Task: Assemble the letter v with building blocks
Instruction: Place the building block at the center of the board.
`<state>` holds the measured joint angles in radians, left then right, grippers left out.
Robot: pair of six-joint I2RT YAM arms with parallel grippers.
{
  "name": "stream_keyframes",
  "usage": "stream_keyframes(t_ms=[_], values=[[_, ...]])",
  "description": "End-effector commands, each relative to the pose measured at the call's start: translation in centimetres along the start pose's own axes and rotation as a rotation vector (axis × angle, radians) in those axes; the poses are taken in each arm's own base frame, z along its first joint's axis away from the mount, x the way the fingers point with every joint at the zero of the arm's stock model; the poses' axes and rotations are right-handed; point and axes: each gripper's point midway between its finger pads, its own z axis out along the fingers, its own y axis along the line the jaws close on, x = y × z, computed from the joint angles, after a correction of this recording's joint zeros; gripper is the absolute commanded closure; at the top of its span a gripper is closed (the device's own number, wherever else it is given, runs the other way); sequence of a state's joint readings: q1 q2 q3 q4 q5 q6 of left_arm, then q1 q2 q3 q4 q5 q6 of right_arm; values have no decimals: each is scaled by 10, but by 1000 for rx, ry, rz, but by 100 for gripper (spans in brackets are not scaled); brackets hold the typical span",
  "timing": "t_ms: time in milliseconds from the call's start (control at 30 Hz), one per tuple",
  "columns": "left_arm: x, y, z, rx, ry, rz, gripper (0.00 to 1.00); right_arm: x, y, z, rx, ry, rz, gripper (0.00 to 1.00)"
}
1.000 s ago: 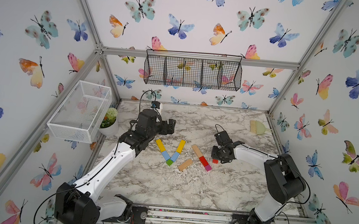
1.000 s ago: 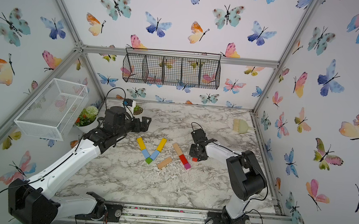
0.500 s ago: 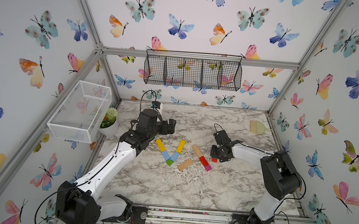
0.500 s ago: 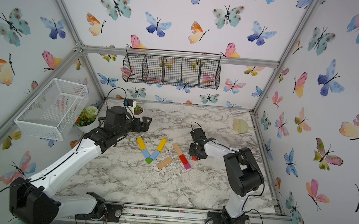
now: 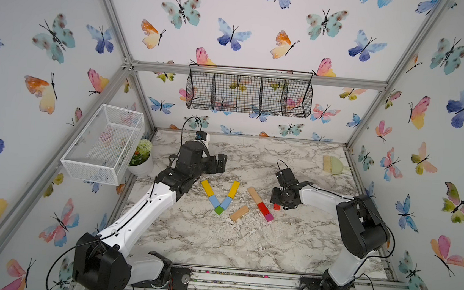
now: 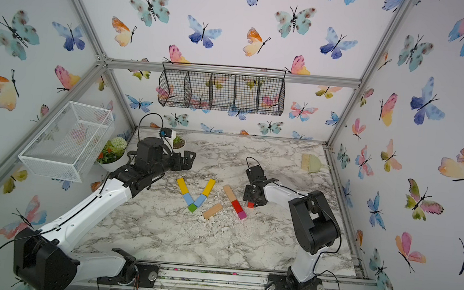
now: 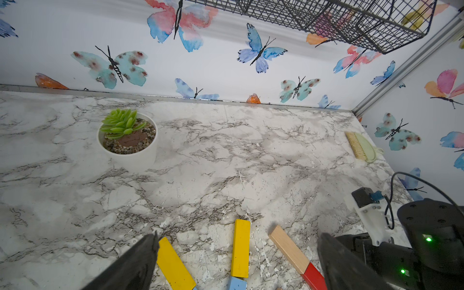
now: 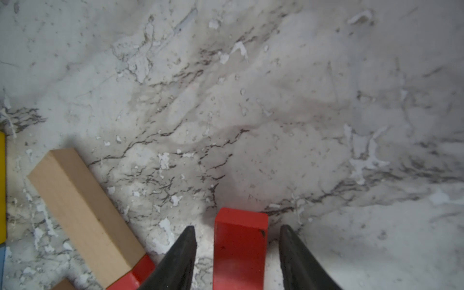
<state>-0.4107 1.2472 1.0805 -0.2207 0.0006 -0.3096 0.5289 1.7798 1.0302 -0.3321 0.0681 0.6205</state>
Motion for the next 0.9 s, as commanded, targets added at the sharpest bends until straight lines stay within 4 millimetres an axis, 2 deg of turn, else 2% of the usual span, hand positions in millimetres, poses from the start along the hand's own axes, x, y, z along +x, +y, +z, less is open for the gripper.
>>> stream_keyframes(t_ms=[0, 133, 267, 333, 400, 567, 700, 867], values=[[-15, -10, -4, 58, -32, -7, 0, -15, 3, -19, -6, -45, -17, 40], [-12, -21, 1, 113, 7, 36, 1, -31, 3, -50, -21, -143, -28, 31], [9, -34, 28, 67, 161, 153, 0, -39, -6, -81, -7, -233, -51, 11], [20, -57, 36, 99, 211, 194, 1, -36, -17, -94, 26, -248, -53, 2], [29, -80, 41, 139, 233, 220, 1, -33, -30, -105, 40, -272, -30, 2], [59, -125, 60, 191, 313, 279, 1, -17, -72, -117, 8, -283, 83, 2], [100, -162, 72, 213, 412, 337, 1, -9, -101, -128, -33, -295, 175, 2], [143, -192, 84, 228, 529, 376, 2, -1, -127, -129, -19, -306, 247, 2]])
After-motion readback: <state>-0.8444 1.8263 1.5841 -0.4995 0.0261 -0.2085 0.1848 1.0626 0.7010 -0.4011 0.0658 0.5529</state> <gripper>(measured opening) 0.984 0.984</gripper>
